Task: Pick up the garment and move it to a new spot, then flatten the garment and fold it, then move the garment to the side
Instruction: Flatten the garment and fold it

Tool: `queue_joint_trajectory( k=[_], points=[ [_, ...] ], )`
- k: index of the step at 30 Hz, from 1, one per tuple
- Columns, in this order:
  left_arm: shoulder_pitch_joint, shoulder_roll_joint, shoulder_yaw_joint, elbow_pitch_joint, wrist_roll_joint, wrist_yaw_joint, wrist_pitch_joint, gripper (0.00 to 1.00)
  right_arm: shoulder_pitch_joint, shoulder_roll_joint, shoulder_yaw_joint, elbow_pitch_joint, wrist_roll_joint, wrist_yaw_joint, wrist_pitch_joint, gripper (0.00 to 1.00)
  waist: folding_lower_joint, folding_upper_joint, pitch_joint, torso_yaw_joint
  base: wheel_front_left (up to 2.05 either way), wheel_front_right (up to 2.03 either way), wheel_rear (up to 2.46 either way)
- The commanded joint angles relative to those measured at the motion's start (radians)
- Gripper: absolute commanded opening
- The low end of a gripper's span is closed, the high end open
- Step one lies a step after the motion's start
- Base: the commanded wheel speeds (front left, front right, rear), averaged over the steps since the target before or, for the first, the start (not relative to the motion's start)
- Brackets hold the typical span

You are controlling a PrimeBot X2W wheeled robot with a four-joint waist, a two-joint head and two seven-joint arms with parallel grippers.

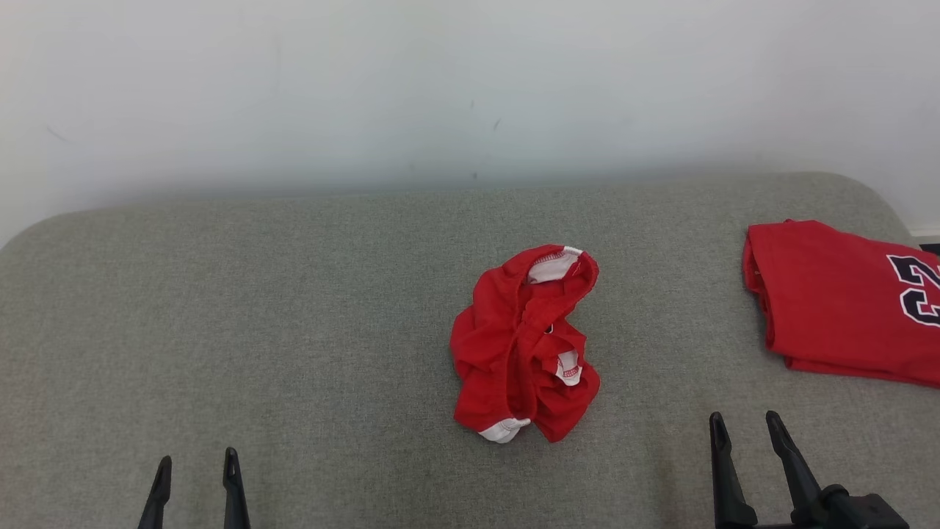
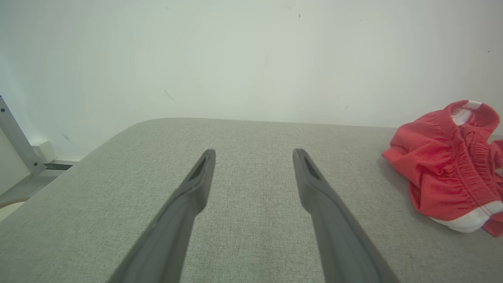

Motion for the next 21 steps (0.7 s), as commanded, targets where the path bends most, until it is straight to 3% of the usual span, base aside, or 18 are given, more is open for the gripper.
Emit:
queue_joint_trajectory(
  k=[1,21],
  points=[
    [0.006,-0.002,-0.001,-0.005,-0.002,0.005,-0.003,1.0,0.002,0.0,0.002,-0.002,0.0,0.001,-0.001,1.0,0.0,0.0,0.0,0.0,0.0,0.0,0.0],
    [0.021,-0.001,-0.019,-0.015,-0.014,0.027,-0.003,1.0,-0.002,0.0,0.009,0.0,-0.001,0.001,-0.001,1.0,0.0,0.0,0.003,-0.007,0.0,0.0,0.0]
  ],
)
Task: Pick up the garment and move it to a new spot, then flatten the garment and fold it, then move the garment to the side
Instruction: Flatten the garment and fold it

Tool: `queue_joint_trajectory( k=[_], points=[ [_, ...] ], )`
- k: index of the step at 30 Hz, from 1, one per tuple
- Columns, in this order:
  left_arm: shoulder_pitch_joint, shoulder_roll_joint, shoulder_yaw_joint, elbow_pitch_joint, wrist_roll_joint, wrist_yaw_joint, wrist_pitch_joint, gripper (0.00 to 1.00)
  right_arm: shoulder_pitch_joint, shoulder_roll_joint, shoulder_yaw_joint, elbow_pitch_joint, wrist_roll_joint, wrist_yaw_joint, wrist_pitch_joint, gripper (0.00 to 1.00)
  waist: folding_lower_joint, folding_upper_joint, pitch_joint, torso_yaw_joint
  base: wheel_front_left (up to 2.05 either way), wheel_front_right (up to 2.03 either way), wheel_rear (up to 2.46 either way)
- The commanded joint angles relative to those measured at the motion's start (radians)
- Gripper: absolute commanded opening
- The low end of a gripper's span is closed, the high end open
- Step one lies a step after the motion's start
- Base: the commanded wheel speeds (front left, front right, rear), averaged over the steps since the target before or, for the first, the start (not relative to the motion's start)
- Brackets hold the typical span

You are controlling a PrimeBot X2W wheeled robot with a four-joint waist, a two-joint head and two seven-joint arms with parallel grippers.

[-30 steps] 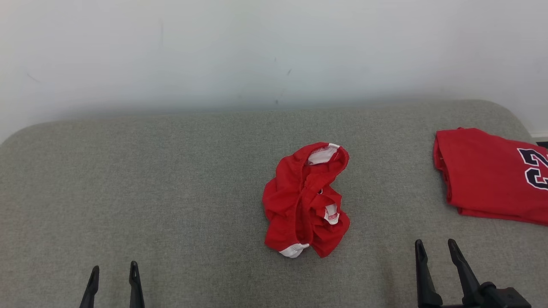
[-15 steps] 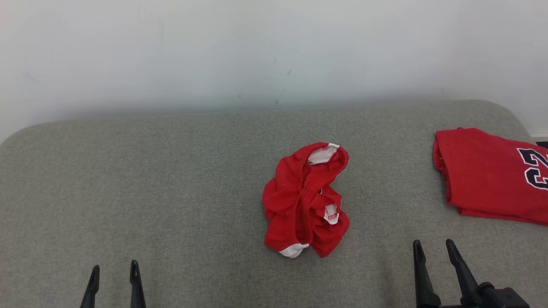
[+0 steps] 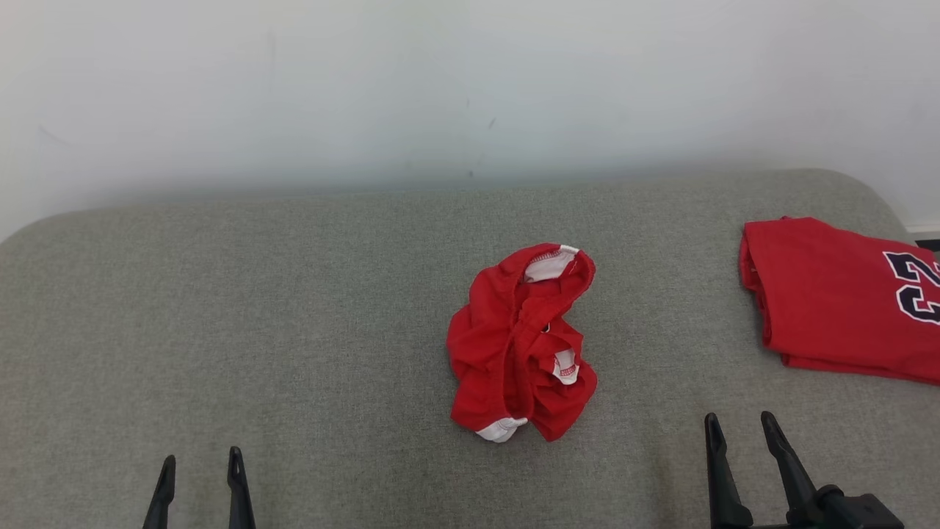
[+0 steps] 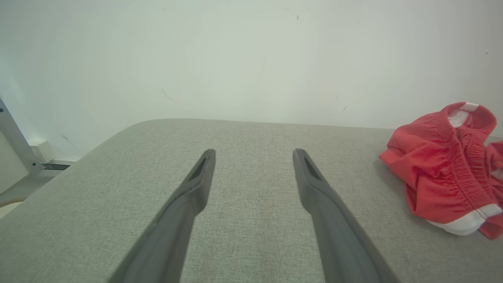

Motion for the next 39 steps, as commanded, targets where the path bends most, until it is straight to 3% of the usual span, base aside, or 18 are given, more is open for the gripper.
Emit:
queue_joint_trajectory(
  k=[1,6,10,15,20,30,38,39],
  points=[
    [0.016,-0.001,0.001,-0.002,-0.003,0.0,-0.003,1.0,-0.003,0.0,-0.001,-0.002,-0.001,0.001,-0.001,1.0,0.0,0.0,0.0,0.0,0.0,0.0,0.0],
    [0.007,-0.001,-0.016,0.0,-0.004,0.002,-0.003,1.0,-0.007,0.0,-0.001,-0.001,-0.001,0.001,-0.001,1.0,0.0,0.0,0.003,0.001,0.0,0.0,0.0],
    [-0.033,-0.001,-0.073,0.012,-0.003,-0.025,-0.003,1.0,-0.008,0.0,-0.002,-0.002,0.002,0.001,-0.001,1.0,0.0,0.0,0.007,0.002,0.0,0.0,0.0],
    [-0.131,-0.001,-0.235,0.065,-0.03,-0.077,-0.003,1.0,-0.021,0.0,0.009,-0.001,0.007,0.001,-0.001,1.0,0.0,0.0,0.026,-0.015,0.0,0.0,0.0],
    [-0.24,0.0,-0.376,0.134,-0.051,-0.092,-0.003,1.0,-0.043,0.0,0.019,0.001,0.013,0.001,-0.001,1.0,0.0,0.0,0.053,-0.063,0.0,0.0,0.0],
    [-0.411,0.0,-0.481,0.385,-0.074,-0.043,-0.003,1.0,-0.065,0.0,0.025,0.001,0.031,0.001,-0.001,1.0,0.0,0.0,0.107,-0.184,0.0,0.0,0.0],
    [-0.475,0.0,-0.487,0.549,-0.101,-0.004,-0.003,1.0,-0.073,0.0,0.023,0.004,0.039,0.001,-0.001,1.0,0.0,0.0,0.121,-0.217,0.0,0.0,0.0],
    [-0.485,0.001,-0.48,0.567,-0.104,0.005,-0.003,0.45,-0.074,0.0,0.023,0.003,0.04,0.001,-0.001,1.0,0.0,0.0,0.122,-0.218,0.0,0.0,0.0]
  ],
)
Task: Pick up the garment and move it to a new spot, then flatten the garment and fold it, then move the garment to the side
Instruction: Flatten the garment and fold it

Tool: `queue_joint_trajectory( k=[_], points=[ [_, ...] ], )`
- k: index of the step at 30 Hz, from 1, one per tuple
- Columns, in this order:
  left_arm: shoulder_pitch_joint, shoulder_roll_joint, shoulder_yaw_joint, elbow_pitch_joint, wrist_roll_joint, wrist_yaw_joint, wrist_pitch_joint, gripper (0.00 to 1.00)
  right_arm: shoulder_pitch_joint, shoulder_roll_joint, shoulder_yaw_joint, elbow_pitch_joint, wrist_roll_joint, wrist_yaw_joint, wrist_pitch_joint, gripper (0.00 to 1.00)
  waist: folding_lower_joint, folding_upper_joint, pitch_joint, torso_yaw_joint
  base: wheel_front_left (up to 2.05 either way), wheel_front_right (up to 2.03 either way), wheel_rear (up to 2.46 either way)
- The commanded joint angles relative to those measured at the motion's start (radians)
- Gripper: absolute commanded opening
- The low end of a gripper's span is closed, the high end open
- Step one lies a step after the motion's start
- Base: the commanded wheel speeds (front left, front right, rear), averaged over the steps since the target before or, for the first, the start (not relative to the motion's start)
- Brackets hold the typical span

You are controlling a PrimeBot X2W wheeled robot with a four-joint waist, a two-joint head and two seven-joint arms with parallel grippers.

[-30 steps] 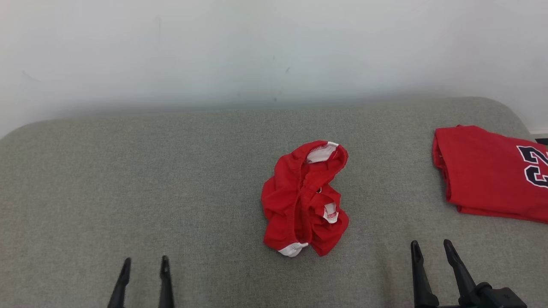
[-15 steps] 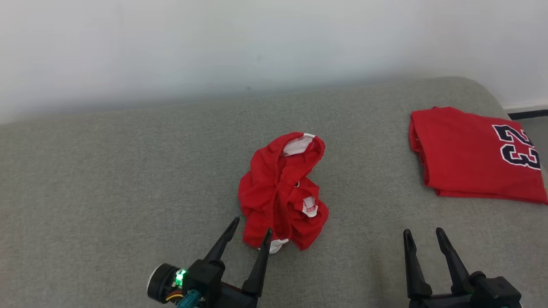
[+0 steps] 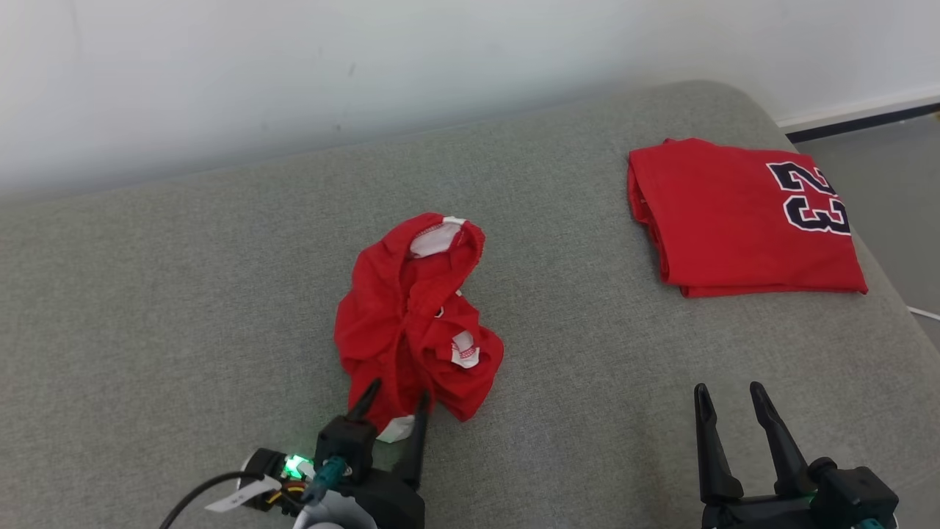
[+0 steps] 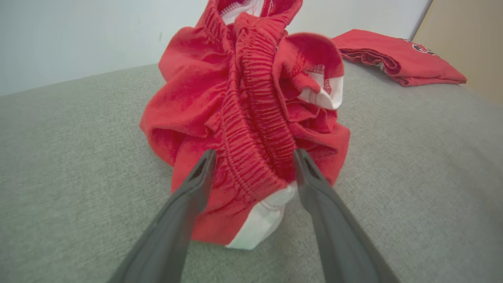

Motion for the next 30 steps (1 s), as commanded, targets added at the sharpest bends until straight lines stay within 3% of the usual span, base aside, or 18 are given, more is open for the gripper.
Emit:
queue_joint_trajectory(
  k=[1,2,10,16,22,26,30],
  points=[
    [-0.023,0.003,0.007,0.009,0.0,0.008,-0.002,0.13,-0.014,0.0,-0.002,-0.001,0.009,0.001,-0.001,1.0,-0.0001,-0.0001,0.009,-0.009,0.0,0.0,0.0],
    [-0.027,0.003,0.01,0.022,-0.006,0.013,-0.002,0.0,-0.015,0.0,-0.004,-0.001,0.009,0.001,-0.001,1.0,-0.0001,-0.0001,0.008,-0.008,0.0,0.0,0.0],
    [-0.036,0.003,0.07,-0.028,-0.056,0.011,-0.002,0.0,0.003,0.0,-0.014,-0.005,0.002,0.001,-0.001,1.0,-0.0001,-0.0001,-0.017,0.041,0.0,0.0,0.0],
    [0.04,0.004,0.14,-0.206,-0.097,0.012,-0.002,0.0,0.032,0.0,-0.031,-0.005,-0.004,0.001,-0.001,1.0,-0.0001,-0.0001,-0.045,0.149,0.0,0.0,0.0],
    [0.191,0.011,0.236,-0.295,-0.112,0.02,-0.002,0.0,0.033,-0.001,-0.023,-0.003,-0.005,0.001,-0.001,1.0,-0.0001,-0.0001,-0.066,0.24,0.0,0.0,0.0],
    [0.307,0.007,0.298,-0.3,-0.174,0.006,-0.002,0.0,0.038,0.0,-0.023,-0.001,-0.007,0.001,-0.001,1.0,-0.0001,-0.0001,-0.075,0.27,0.0,0.0,0.0],
    [0.36,0.007,0.317,-0.258,-0.165,0.001,-0.002,0.0,0.048,0.0,-0.016,0.005,-0.01,0.001,-0.001,1.0,-0.0001,-0.0001,-0.082,0.282,0.0,0.0,0.0]
  ],
)
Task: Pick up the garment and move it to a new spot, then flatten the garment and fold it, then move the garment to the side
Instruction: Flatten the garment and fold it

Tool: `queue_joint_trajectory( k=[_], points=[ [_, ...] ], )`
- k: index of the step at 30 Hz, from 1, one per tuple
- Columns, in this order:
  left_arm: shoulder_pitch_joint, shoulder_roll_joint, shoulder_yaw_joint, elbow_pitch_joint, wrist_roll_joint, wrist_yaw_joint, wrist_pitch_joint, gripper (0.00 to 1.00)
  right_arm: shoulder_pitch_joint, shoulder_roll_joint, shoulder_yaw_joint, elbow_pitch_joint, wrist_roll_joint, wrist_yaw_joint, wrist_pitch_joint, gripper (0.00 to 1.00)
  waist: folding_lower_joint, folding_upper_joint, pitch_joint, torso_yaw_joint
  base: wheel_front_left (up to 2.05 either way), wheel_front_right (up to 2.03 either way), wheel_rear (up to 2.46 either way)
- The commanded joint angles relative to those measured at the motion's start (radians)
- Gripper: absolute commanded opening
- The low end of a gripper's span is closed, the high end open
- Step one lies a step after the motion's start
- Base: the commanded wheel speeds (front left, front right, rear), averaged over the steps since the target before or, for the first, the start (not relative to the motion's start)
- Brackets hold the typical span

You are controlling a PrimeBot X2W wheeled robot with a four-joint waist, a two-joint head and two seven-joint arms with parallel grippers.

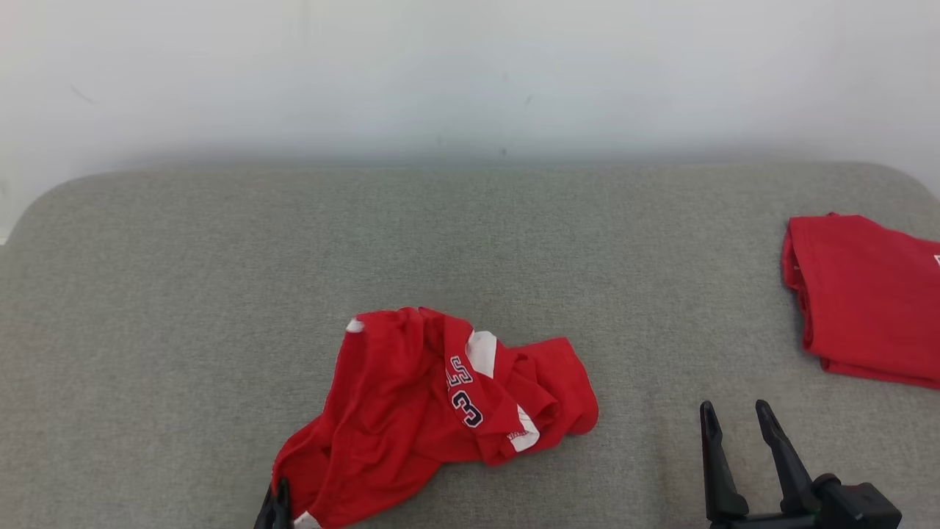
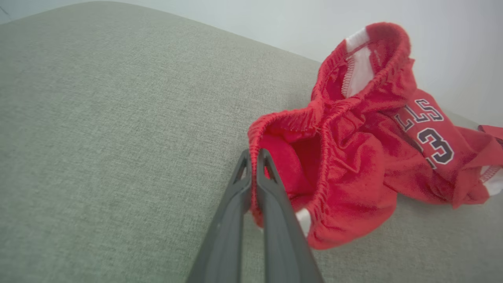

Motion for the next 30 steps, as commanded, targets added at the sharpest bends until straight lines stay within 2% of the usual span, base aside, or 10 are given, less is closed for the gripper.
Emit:
queue_joint_trajectory(
  k=[1,3,8,13,18,28,29,30],
  points=[
    [0.013,0.001,0.008,0.004,0.024,0.002,-0.002,0.0,0.018,-0.001,0.002,0.004,-0.006,0.001,-0.001,1.0,0.0001,0.0,-0.018,0.02,0.0,0.0,0.0],
    [0.012,0.0,0.015,0.004,0.046,0.007,-0.002,1.0,0.017,-0.001,0.004,0.004,-0.008,0.001,-0.001,1.0,0.0001,0.0,-0.021,0.023,0.0,0.0,0.0],
    [-0.009,-0.002,0.032,-0.088,0.103,-0.007,-0.002,1.0,0.018,-0.001,0.006,0.001,-0.012,0.001,-0.001,1.0,0.0001,0.0,-0.022,0.02,0.0,0.0,0.0],
    [-0.033,-0.003,0.014,-0.103,0.103,-0.026,-0.002,1.0,0.008,0.0,0.012,0.004,-0.015,0.001,-0.001,1.0,0.0001,0.0,-0.018,0.006,0.0,0.0,0.0],
    [-0.086,-0.003,-0.008,-0.017,0.108,-0.04,-0.002,1.0,-0.008,-0.001,0.023,0.009,-0.01,0.001,-0.001,1.0,0.0001,0.0,-0.005,-0.035,0.0,0.0,0.0],
    [-0.166,-0.001,0.01,0.179,0.114,-0.054,-0.002,1.0,-0.025,-0.001,0.019,0.007,-0.003,0.001,-0.001,1.0,0.0001,0.0,0.032,-0.109,0.0,0.0,0.0],
    [-0.17,-0.002,0.01,0.199,0.115,-0.056,-0.002,0.62,-0.027,0.0,0.018,0.007,-0.004,0.001,-0.001,1.0,0.0001,0.0,0.035,-0.111,0.0,0.0,0.0],
    [-0.175,-0.002,0.011,0.225,0.114,-0.053,-0.002,0.47,-0.028,0.0,0.018,0.007,-0.005,0.001,-0.001,1.0,0.0001,0.0,0.037,-0.112,0.0,0.0,0.0]
  ],
)
